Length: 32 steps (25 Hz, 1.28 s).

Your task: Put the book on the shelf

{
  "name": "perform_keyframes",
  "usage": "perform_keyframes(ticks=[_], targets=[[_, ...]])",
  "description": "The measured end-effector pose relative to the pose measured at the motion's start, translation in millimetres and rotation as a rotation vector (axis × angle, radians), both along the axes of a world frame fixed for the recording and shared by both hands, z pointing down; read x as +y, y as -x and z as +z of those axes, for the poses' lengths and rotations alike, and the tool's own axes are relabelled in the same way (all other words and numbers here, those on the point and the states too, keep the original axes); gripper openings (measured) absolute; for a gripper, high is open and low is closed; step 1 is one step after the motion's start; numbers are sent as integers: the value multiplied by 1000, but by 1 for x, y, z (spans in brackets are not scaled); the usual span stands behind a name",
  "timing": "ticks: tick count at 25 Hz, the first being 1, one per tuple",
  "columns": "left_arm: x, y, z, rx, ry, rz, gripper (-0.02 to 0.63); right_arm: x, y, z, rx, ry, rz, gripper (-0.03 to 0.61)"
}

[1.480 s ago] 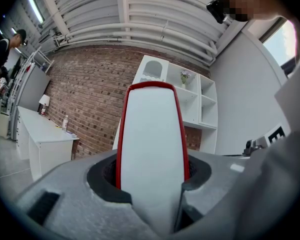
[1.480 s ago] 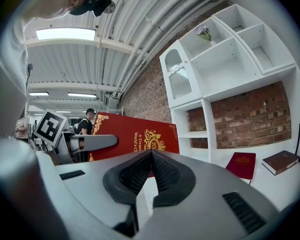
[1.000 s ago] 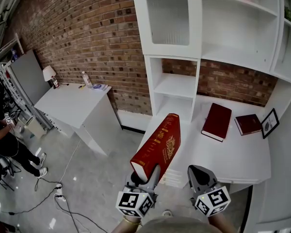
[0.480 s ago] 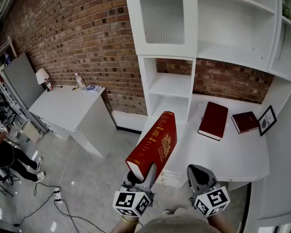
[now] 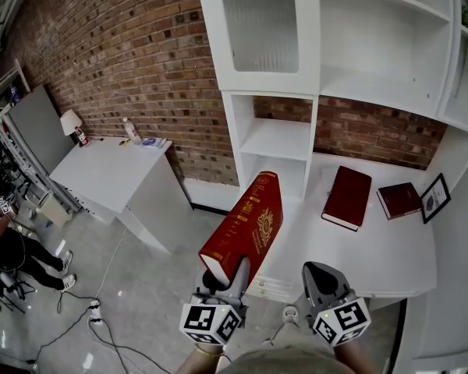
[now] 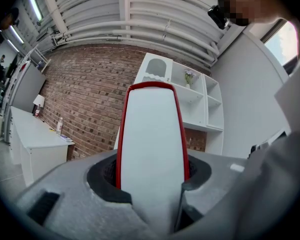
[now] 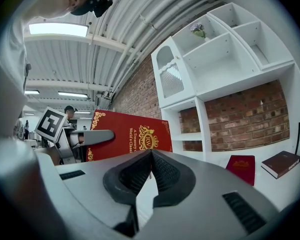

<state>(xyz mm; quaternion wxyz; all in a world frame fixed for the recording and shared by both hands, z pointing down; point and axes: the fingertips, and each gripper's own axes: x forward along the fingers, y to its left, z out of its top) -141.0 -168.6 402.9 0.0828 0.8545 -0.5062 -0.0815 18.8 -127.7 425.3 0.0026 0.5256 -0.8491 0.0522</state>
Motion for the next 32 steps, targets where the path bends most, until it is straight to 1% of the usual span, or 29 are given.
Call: perform_keyframes(ticks=[3, 8, 16, 21, 24, 27, 29, 32], targets=[[-12, -4, -3, -1, 20, -13, 233, -17, -3, -2, 0, -8, -16, 6], [-36, -12, -5, 2, -15, -27, 233, -46, -10, -6, -4, -23, -36, 6], [-72, -30, -6, -7, -32, -32, 233, -84, -26, -6, -4, -25, -54, 6], [-88, -40, -9, -4, -3, -37, 233, -101, -33, -7, -7, -28, -67, 6], [-98, -42, -12, -4, -23, -41, 233, -110, -37, -10, -7, -30, -75, 6], [-105, -44, -14, -14, -19, -56, 233, -118, -40, -11, -8, -33, -85, 6], [-111, -45, -14, -23, -40, -60, 233, -123, -42, -12, -6, -34, -93, 6], [-118, -48, -17, -17, -49, -69, 233, -130, -44, -14, -4, -36, -105, 6]])
